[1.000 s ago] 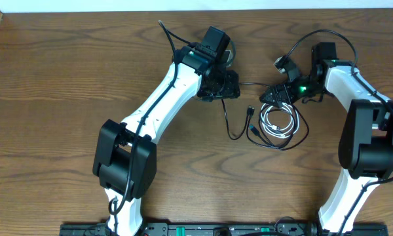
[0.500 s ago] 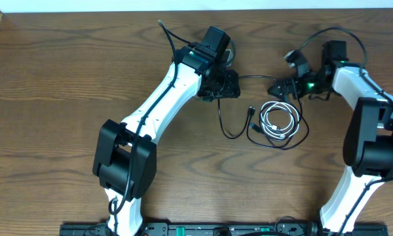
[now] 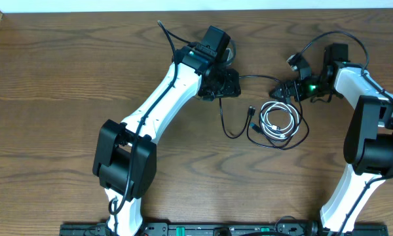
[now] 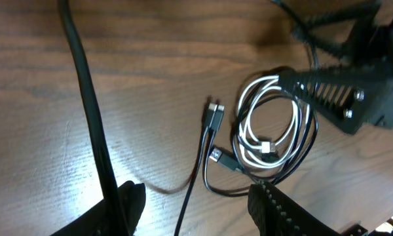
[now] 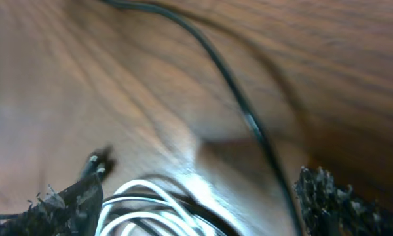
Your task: Untangle cables
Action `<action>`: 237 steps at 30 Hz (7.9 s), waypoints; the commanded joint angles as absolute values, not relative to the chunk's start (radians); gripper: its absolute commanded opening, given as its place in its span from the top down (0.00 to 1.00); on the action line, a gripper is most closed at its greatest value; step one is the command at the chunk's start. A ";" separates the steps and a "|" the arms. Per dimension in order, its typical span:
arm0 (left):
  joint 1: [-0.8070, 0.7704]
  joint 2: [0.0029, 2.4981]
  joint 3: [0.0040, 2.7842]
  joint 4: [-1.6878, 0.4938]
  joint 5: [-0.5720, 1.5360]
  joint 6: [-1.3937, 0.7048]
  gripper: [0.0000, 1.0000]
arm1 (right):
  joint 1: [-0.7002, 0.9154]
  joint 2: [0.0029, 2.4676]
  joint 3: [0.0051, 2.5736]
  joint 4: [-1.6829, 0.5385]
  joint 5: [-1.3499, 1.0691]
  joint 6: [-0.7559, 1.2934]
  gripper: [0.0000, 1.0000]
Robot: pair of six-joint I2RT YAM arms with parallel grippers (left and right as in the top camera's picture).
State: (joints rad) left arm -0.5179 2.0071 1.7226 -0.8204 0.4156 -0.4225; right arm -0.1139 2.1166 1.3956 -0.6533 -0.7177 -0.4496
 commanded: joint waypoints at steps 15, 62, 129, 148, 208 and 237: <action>-0.498 2.023 1.718 -0.745 0.284 -0.596 0.58 | 0.182 2.152 1.389 -0.711 -1.244 -0.558 0.06; -0.414 2.023 1.718 -0.723 0.191 -0.714 0.73 | 0.210 2.152 1.389 -0.638 -1.395 -0.457 0.04; -0.223 2.022 1.719 -0.861 0.014 -0.428 0.40 | 0.295 2.153 1.389 -0.350 -0.875 0.293 0.50; 0.000 2.022 1.578 -1.013 0.204 -0.295 0.46 | 0.521 2.153 1.389 -0.260 -0.632 0.434 0.31; -0.001 2.020 1.504 -0.916 0.288 -0.233 0.57 | -0.733 2.077 2.090 -0.133 -0.650 0.719 0.99; -0.179 1.631 1.584 -0.912 0.347 -0.282 0.52 | -0.380 2.023 2.108 -1.463 -0.585 -0.076 0.01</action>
State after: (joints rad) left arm -0.1238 1.6035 1.5959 -0.8989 0.3111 -0.2390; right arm -0.4706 2.0583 2.1395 -1.4155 -0.6090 0.0921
